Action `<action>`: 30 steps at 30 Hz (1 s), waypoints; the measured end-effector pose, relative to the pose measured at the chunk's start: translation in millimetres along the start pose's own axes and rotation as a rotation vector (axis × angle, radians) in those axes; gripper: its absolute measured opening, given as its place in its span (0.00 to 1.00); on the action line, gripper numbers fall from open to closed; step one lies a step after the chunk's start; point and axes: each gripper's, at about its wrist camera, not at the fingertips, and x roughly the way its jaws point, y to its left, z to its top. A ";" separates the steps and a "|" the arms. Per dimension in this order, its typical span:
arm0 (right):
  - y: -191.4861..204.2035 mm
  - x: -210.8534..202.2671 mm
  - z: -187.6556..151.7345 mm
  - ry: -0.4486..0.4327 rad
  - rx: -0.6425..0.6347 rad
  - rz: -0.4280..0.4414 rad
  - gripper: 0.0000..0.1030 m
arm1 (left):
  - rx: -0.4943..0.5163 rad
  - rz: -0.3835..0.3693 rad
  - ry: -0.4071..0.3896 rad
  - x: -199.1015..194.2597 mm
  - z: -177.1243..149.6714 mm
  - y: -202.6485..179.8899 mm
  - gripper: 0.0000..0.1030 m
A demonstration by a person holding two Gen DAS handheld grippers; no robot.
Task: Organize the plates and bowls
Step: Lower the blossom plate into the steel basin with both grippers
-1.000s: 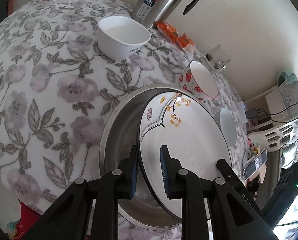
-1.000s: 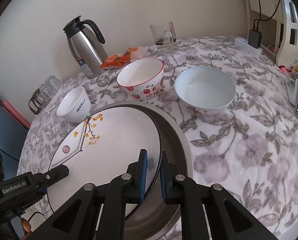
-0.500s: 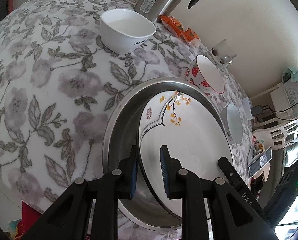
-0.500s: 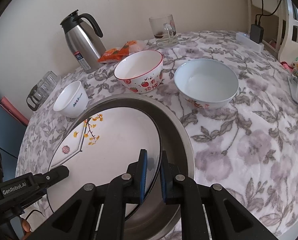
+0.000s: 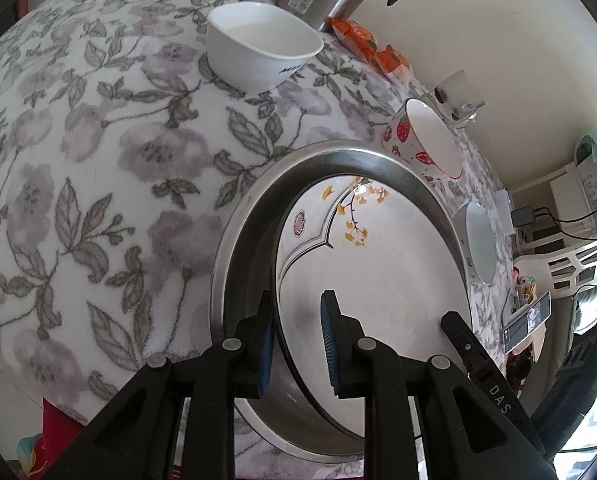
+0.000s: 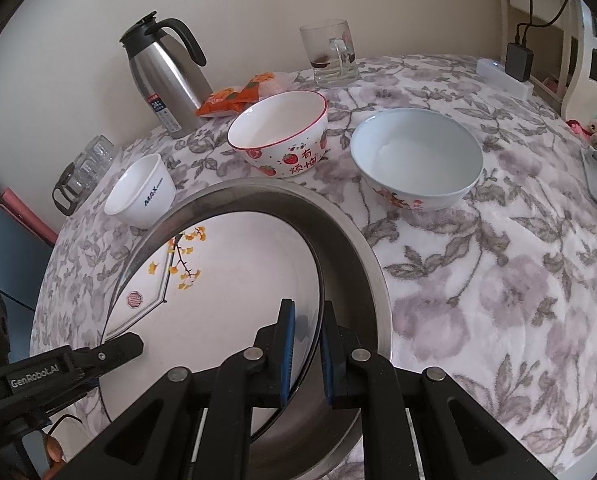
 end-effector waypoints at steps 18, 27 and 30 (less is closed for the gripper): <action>-5.9 11.5 -3.6 0.060 0.027 -0.008 0.14 | -0.042 -0.002 0.052 12.0 -2.2 7.3 0.21; -5.7 12.8 -4.2 0.066 0.028 -0.013 0.15 | -0.045 -0.002 0.055 13.2 -1.9 7.8 0.21; -5.7 13.0 -4.1 0.066 0.027 -0.014 0.15 | -0.043 0.003 0.058 14.7 -1.9 8.0 0.23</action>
